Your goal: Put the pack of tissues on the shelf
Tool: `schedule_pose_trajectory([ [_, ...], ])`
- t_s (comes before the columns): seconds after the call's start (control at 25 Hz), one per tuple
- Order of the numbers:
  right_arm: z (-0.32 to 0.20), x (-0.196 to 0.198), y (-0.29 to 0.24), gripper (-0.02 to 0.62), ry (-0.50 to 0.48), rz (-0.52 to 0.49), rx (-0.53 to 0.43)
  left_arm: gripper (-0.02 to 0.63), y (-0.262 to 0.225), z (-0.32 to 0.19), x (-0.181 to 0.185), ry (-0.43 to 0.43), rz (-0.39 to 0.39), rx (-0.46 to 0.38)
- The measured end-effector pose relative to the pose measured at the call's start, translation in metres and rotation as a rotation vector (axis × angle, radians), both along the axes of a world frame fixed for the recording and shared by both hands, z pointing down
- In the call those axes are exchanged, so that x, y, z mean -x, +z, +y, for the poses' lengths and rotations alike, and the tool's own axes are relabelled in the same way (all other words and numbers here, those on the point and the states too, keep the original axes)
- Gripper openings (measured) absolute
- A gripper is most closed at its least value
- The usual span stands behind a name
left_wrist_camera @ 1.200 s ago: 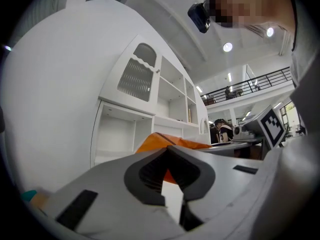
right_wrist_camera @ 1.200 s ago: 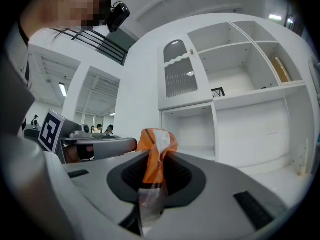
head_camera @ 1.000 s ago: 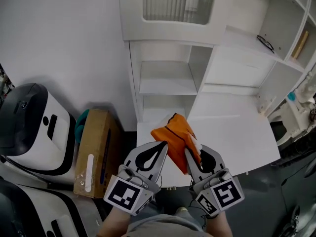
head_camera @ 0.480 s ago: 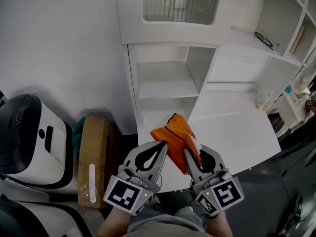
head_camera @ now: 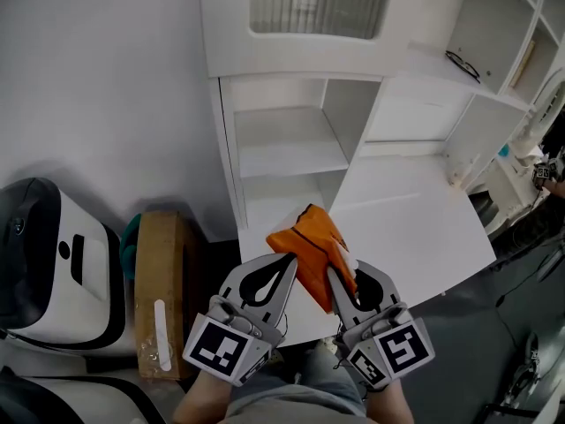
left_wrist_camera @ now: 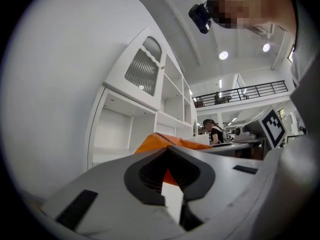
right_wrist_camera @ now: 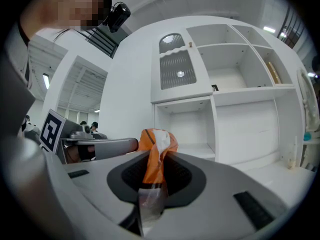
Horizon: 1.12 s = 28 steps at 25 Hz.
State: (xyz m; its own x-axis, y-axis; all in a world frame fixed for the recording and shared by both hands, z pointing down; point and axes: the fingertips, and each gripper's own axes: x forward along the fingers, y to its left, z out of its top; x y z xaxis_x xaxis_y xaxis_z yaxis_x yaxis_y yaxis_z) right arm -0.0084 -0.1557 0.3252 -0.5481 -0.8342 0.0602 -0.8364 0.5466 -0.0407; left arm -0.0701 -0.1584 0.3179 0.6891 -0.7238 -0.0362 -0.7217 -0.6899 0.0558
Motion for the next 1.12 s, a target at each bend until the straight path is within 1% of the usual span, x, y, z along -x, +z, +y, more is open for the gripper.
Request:
schedule_pose_trajectory([
  [0.08, -0.004, -0.003, 0.001, 0.073, 0.007, 0.0, 0.003, 0.026, 0.003, -0.002, -0.002, 0.006, -0.004, 0.021],
  [0.2, -0.008, -0.004, 0.002, 0.072, 0.002, 0.002, 0.003, 0.026, 0.002, -0.007, -0.001, -0.005, -0.002, -0.012],
  [0.4, -0.019, -0.002, -0.003, 0.072, -0.021, -0.002, -0.009, 0.026, 0.001, -0.013, 0.0, -0.027, -0.008, 0.0],
  [0.48, -0.026, -0.001, -0.006, 0.072, -0.032, -0.002, -0.014, 0.026, -0.003, -0.019, 0.003, -0.046, -0.002, -0.027],
  [0.68, -0.042, 0.0, -0.009, 0.072, -0.069, 0.003, -0.014, 0.026, 0.0, -0.03, 0.001, -0.074, -0.012, 0.023],
  [0.76, -0.049, 0.001, -0.01, 0.072, -0.083, 0.004, -0.015, 0.026, -0.002, -0.035, 0.002, -0.091, -0.006, 0.0],
  [0.88, -0.06, 0.003, -0.012, 0.072, -0.107, 0.007, -0.018, 0.026, -0.002, -0.041, 0.003, -0.114, -0.005, 0.014],
  [1.12, -0.083, 0.007, -0.016, 0.072, -0.167, 0.008, -0.019, 0.026, -0.007, -0.054, 0.005, -0.179, -0.002, 0.008],
])
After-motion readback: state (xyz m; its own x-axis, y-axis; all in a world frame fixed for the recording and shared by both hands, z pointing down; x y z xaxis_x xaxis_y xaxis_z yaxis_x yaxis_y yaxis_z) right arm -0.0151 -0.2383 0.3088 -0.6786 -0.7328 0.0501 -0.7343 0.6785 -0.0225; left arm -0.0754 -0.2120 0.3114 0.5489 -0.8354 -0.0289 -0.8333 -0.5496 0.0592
